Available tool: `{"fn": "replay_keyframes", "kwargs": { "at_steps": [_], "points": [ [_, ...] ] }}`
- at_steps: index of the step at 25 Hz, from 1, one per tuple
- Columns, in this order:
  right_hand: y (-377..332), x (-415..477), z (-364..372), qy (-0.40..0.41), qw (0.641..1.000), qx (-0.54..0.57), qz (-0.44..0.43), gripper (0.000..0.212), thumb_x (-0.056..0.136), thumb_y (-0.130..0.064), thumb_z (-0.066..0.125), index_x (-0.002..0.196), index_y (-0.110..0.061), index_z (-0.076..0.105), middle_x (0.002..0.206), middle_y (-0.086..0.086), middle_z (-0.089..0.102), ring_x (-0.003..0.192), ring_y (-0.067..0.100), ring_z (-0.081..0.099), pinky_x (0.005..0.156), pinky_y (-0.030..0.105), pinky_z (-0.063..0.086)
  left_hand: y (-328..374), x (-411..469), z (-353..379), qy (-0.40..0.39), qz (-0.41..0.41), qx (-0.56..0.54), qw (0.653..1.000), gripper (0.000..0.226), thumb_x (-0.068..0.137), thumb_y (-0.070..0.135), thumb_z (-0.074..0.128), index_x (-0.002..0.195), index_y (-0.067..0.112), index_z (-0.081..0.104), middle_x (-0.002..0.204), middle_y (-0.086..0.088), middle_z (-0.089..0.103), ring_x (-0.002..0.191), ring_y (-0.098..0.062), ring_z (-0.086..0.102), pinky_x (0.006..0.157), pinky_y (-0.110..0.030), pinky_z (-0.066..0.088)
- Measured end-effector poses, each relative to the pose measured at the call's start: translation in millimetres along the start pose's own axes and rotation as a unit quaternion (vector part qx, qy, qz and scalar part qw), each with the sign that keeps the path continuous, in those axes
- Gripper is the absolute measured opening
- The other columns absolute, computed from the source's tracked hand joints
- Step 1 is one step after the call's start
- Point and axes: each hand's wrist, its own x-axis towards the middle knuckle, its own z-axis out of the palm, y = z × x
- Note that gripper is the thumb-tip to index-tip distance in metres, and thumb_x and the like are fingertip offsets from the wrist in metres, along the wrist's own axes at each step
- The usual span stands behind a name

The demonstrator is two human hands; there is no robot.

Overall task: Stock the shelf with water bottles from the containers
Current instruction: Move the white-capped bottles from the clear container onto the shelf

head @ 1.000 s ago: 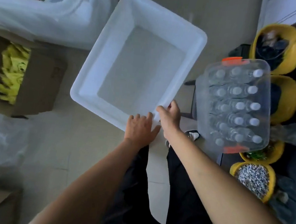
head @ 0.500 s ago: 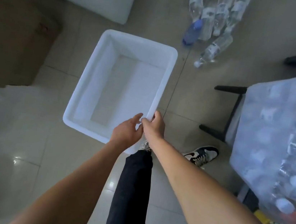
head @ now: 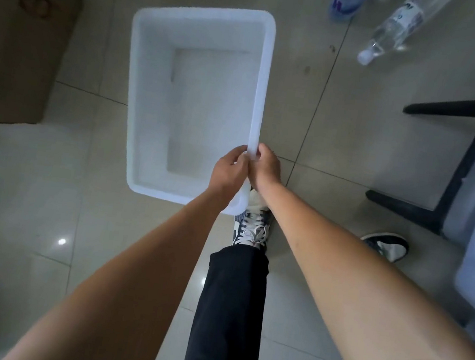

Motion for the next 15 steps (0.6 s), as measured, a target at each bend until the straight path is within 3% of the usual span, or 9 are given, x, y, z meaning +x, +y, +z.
{"fn": "replay_keyframes", "kwargs": {
  "at_steps": [2,4,5,7,8,11,13,15],
  "points": [
    [-7.2,6.1,-2.3,-0.027,0.999,-0.020,0.021,0.011,0.094,-0.012,0.053,0.088,-0.017,0.046,0.079,-0.001,0.048,0.070,0.017,0.041,0.051,0.024,0.031,8.7,4.5,2.5,0.007,-0.013,-0.017,1.000,0.043,0.103,0.020,0.040,0.143,0.018,0.056,0.135,-0.004,0.060,0.121,-0.020,0.057,0.105,-0.044,0.051],
    [-14.9,8.6,-5.9,-0.065,0.997,-0.017,0.045,0.004,0.093,-0.020,0.047,0.095,-0.022,0.044,0.091,0.000,0.051,0.082,0.022,0.050,0.065,0.026,0.045,20.2,4.7,6.8,0.007,-0.033,-0.028,0.999,0.046,0.102,0.019,0.036,0.146,0.020,0.053,0.144,-0.003,0.053,0.119,-0.018,0.054,0.098,-0.040,0.054],
    [-17.7,10.2,-8.1,-0.082,0.996,-0.005,0.045,0.018,0.089,-0.025,0.046,0.106,-0.022,0.048,0.106,0.003,0.058,0.096,0.025,0.057,0.079,0.033,0.053,27.2,2.8,7.8,0.007,-0.037,-0.034,0.999,0.047,0.103,0.019,0.036,0.146,0.021,0.052,0.146,-0.001,0.052,0.119,-0.017,0.053,0.096,-0.039,0.053],
    [-29.2,4.1,-20.0,-0.103,0.994,0.017,0.033,0.053,0.087,-0.028,0.047,0.139,-0.022,0.048,0.139,0.005,0.058,0.124,0.028,0.059,0.103,0.042,0.051,42.6,-4.0,11.3,0.002,-0.030,-0.050,0.998,0.046,0.103,0.019,0.039,0.147,0.021,0.051,0.147,-0.001,0.052,0.120,-0.016,0.053,0.098,-0.038,0.053],
    [-37.7,-3.1,-26.4,-0.102,0.994,0.030,0.029,0.051,0.093,-0.023,0.046,0.144,-0.020,0.047,0.142,0.007,0.057,0.127,0.027,0.058,0.104,0.040,0.050,49.9,-8.6,13.9,0.002,-0.024,-0.062,0.998,0.044,0.103,0.019,0.040,0.145,0.020,0.053,0.145,-0.001,0.054,0.119,-0.016,0.054,0.096,-0.036,0.054],
    [-70.1,-28.7,-56.3,-0.074,0.995,0.074,-0.004,0.033,0.102,-0.010,0.037,0.127,-0.010,0.059,0.117,0.013,0.067,0.102,0.027,0.064,0.078,0.030,0.050,83.9,-35.5,25.8,0.012,0.003,-0.096,0.995,0.039,0.103,0.015,0.040,0.135,0.018,0.062,0.128,0.000,0.064,0.114,-0.014,0.059,0.079,-0.026,0.056],
    [-99.2,-53.5,-89.1,-0.036,0.990,0.137,-0.017,0.029,0.103,-0.010,0.039,0.118,-0.005,0.063,0.106,0.010,0.066,0.089,0.021,0.061,0.065,0.020,0.049,117.0,-60.6,36.1,0.023,0.058,-0.102,0.993,0.039,0.101,0.013,0.040,0.130,0.016,0.066,0.123,0.001,0.068,0.115,-0.013,0.062,0.090,-0.028,0.056],
    [-129.1,-85.0,-133.2,0.008,0.977,0.207,-0.044,0.025,0.104,-0.013,0.042,0.108,-0.006,0.066,0.103,0.009,0.065,0.090,0.018,0.061,0.073,0.022,0.050,155.5,-94.9,49.8,0.017,0.131,-0.103,0.986,0.038,0.099,0.009,0.041,0.125,0.012,0.068,0.113,0.004,0.071,0.106,-0.003,0.064,0.092,-0.017,0.051]
  ]
}}
